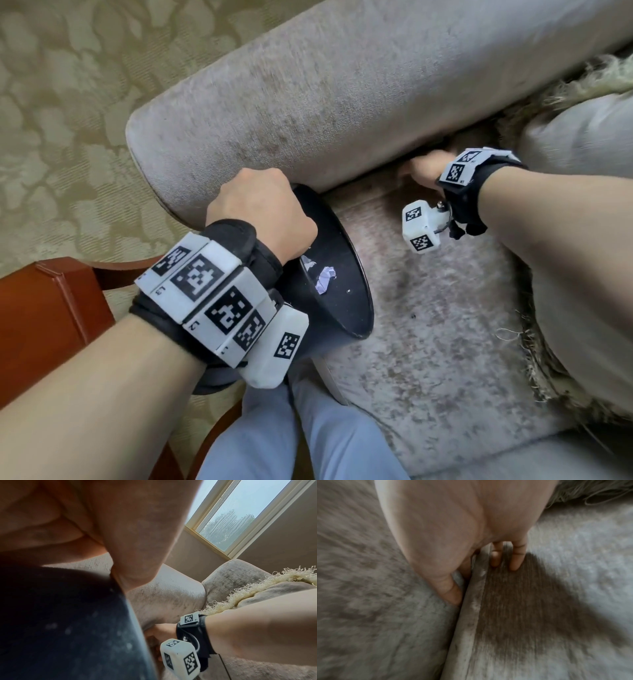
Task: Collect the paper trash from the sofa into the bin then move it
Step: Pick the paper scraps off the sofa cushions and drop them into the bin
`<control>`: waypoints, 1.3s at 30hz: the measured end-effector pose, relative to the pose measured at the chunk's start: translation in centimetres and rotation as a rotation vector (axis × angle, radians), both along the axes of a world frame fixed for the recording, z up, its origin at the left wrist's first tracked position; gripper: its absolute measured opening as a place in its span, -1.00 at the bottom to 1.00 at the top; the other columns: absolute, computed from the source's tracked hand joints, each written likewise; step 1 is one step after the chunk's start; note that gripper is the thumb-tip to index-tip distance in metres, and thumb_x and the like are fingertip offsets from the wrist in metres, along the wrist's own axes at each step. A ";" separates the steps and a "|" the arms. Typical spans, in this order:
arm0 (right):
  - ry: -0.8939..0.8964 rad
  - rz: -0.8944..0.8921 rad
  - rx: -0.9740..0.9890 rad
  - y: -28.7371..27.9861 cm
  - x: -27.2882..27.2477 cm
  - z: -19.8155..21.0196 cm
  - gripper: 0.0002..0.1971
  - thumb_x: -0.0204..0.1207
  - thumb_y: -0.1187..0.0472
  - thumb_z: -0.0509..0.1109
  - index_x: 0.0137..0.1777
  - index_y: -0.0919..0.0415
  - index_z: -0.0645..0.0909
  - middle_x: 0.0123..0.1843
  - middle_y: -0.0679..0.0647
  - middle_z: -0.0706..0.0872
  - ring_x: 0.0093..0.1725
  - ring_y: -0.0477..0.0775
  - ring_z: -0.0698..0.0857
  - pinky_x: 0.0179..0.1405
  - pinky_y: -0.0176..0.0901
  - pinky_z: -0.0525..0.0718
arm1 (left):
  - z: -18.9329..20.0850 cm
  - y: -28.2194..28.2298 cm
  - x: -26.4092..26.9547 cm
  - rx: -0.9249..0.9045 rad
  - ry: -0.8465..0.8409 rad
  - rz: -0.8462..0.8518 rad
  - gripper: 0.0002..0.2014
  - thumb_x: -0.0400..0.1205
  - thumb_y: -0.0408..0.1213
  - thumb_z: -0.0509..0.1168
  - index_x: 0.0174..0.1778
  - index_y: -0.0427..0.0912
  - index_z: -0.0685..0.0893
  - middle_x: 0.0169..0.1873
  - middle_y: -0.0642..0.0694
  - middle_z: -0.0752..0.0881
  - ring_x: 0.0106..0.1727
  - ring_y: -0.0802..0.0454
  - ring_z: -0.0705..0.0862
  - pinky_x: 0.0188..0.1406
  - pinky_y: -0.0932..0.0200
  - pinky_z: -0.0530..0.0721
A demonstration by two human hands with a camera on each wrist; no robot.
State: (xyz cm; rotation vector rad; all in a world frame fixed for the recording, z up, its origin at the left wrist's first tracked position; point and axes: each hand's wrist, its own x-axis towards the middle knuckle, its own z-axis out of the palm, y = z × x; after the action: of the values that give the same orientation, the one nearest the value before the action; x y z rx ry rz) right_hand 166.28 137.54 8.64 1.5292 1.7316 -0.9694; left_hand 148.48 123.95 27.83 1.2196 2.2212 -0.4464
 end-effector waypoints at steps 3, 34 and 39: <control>-0.029 0.033 0.035 0.3 -0.3 -1.1 -0.53 0.68 0.00 0.20 0.50 0.21 0.49 0.53 0.32 0.49 0.48 0.37 0.48 0.44 0.03 0.42 | -0.2 0.1 -0.1 -0.004 -0.006 0.004 -0.80 0.38 -0.32 0.28 -0.46 -0.16 0.37 -0.46 -0.11 0.38 -0.27 -0.24 0.48 -0.27 0.06 0.49; 0.127 -0.465 0.130 -6.8 -1.1 2.9 -0.19 0.29 -0.46 0.06 0.48 -0.10 0.52 0.58 0.12 0.36 0.51 0.33 0.33 0.52 0.12 0.23 | -0.1 0.2 0.4 -0.036 0.015 -0.007 -0.89 0.44 -0.29 0.30 -0.22 -0.18 0.49 -0.19 -0.21 0.51 -0.12 -0.27 0.57 -0.17 0.03 0.54; 0.533 -0.600 -0.073 -9.9 -2.9 6.8 -0.67 0.63 0.12 0.23 0.23 0.21 0.73 0.06 0.11 0.82 -0.06 -0.12 0.75 0.07 -0.16 0.66 | 0.4 -0.5 0.4 -0.012 -0.007 -0.067 -0.81 0.47 -0.26 0.30 -0.05 -0.23 0.65 0.07 -0.32 0.68 0.10 -0.35 0.67 -0.08 -0.01 0.61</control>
State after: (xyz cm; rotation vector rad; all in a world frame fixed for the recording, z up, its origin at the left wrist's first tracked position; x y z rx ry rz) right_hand 163.34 127.63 15.48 1.9062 1.5493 -1.8577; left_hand 148.89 123.47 28.19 1.2909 2.1737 -0.4801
